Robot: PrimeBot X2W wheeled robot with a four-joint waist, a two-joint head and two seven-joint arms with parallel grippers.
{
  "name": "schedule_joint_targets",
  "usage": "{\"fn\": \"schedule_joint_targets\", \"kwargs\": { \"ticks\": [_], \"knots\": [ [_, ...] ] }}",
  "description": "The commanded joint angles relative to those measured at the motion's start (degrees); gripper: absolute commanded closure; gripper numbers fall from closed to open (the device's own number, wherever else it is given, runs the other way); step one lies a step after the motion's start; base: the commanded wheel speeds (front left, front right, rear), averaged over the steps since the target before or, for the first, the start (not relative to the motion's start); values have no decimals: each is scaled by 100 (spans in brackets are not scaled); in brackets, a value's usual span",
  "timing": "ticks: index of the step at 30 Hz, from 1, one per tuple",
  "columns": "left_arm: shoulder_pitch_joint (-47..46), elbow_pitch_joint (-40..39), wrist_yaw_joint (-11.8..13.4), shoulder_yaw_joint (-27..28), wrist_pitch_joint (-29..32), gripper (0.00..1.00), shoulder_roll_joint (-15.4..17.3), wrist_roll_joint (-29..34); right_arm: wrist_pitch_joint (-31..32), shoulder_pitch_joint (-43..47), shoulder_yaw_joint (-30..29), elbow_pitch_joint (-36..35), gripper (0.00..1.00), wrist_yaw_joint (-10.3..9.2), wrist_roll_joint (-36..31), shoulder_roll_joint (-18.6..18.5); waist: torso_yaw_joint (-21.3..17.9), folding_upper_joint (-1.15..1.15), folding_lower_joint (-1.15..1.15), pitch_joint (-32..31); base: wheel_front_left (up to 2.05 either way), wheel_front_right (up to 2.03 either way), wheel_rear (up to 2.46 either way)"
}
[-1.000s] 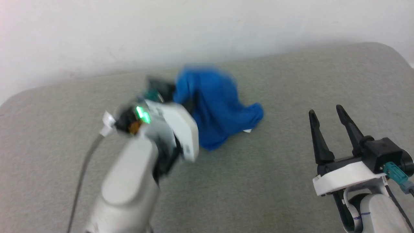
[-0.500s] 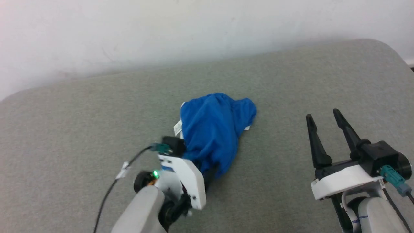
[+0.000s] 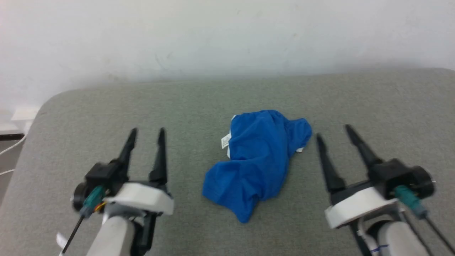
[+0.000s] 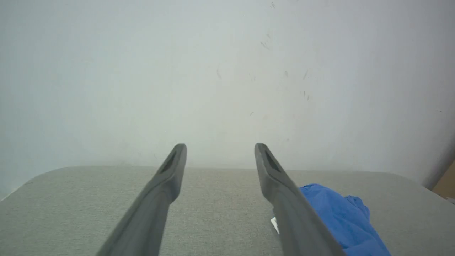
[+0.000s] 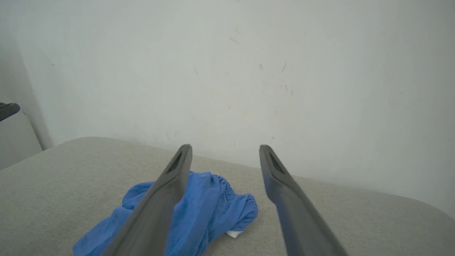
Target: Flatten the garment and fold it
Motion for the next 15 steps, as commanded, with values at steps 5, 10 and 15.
{"fn": "schedule_joint_targets", "kwargs": {
  "ticks": [5, 10, 15],
  "knots": [
    [547, -670, 185, 433, -51, 0, 50, 499, 362, -144, 977, -49, 0, -10, -210, 14, 342, 0, 0, 156, 0, 0, 0],
    [825, -1164, 173, 655, -53, 0, -223, 790, 1319, -498, 1973, 444, 0, -10, -288, -12, 677, 0, 0, 486, 0, 0, 0],
    [698, -1214, 22, 773, -54, 0, -464, 851, 2505, -1185, 2590, 1151, 0, -10, -170, -111, 1030, 0, 0, 920, 0, 0, 0]
  ]
}}
